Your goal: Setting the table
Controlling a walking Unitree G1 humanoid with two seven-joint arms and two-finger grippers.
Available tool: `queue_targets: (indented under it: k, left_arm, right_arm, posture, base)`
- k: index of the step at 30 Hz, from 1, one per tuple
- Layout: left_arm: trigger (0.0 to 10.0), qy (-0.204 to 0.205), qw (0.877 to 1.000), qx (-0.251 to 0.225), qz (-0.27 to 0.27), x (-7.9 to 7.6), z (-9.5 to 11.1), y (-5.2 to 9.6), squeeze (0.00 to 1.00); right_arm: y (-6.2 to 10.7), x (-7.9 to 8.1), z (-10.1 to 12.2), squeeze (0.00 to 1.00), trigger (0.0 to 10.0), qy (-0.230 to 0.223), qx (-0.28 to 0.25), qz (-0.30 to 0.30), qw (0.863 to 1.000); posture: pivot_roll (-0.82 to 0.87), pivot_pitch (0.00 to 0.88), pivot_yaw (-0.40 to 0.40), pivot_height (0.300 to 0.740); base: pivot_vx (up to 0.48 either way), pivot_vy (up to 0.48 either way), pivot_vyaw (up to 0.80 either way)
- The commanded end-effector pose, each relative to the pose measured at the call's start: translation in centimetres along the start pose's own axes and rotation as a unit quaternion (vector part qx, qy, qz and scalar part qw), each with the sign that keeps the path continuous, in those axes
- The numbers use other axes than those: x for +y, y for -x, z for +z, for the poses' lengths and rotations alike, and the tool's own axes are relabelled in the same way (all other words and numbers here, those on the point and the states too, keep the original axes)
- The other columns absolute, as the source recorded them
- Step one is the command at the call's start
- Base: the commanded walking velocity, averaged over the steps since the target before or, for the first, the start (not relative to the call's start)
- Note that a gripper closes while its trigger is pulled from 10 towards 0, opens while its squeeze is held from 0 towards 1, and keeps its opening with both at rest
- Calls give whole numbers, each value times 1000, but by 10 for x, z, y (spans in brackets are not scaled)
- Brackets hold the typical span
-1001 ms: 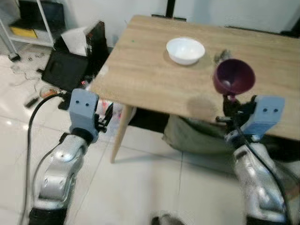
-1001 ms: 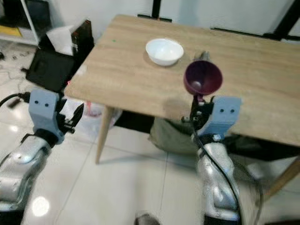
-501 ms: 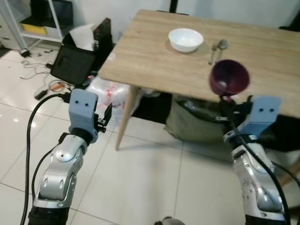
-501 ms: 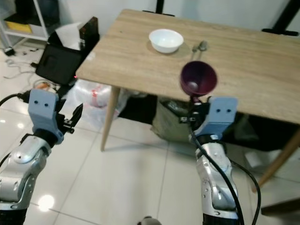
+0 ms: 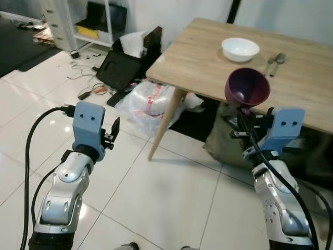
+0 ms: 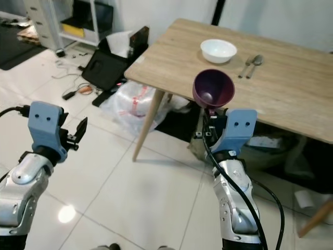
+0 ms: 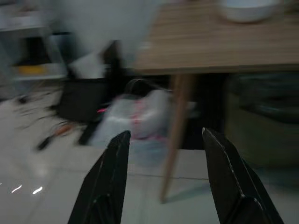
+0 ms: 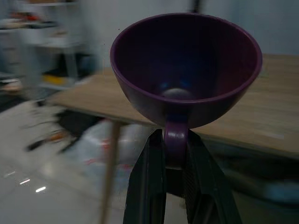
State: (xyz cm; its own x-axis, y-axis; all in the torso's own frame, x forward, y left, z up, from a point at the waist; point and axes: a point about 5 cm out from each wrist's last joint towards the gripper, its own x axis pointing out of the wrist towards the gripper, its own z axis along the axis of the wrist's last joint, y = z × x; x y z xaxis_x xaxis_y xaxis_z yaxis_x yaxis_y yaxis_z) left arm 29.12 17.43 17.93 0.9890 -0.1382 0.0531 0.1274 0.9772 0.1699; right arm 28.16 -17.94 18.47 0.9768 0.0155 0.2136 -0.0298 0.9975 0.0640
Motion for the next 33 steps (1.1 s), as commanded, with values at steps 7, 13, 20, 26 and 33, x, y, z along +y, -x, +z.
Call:
queue_targets:
  k: [7, 13, 20, 26, 33]
  left_arm:
    - [10000, -4, 1000, 2, -7, -4, 0, -2, 0]
    - [10000, -5, 1000, 3, -10, -4, -1, -2, 0]
    - [10000, -6, 1000, 3, -11, -4, -1, -2, 0]
    - [10000, -6, 999, 20, -37, -10, -11, 4, 0]
    - [10000, -9, 995, 97, -19, -13, -66, 31, 0]
  right_arm:
    - [1, -4, -1, 0, 10000, -5, 0, -10, 1000]
    - [1, -5, -1, 0, 10000, -9, 2, -12, 1000]
    - [1, -5, -2, 0, 10000, -10, 2, -14, 1000]
    - [8, -10, -14, 0, 10000, -4, 26, -18, 1000]
    - [31, -7, -73, 0, 10000, -19, 131, 14, 991]
  posture:
    - [-105, 25, 27, 740]
    - [-105, 21, 31, 740]
    - [-106, 23, 32, 740]
    - [-109, 30, 33, 740]
    - [-111, 33, 30, 740]
  base:
    - [0, 0, -800]
    - [0, 0, -800]
    - [0, 0, -800]
    - [0, 0, -800]
    - [0, 0, -800]
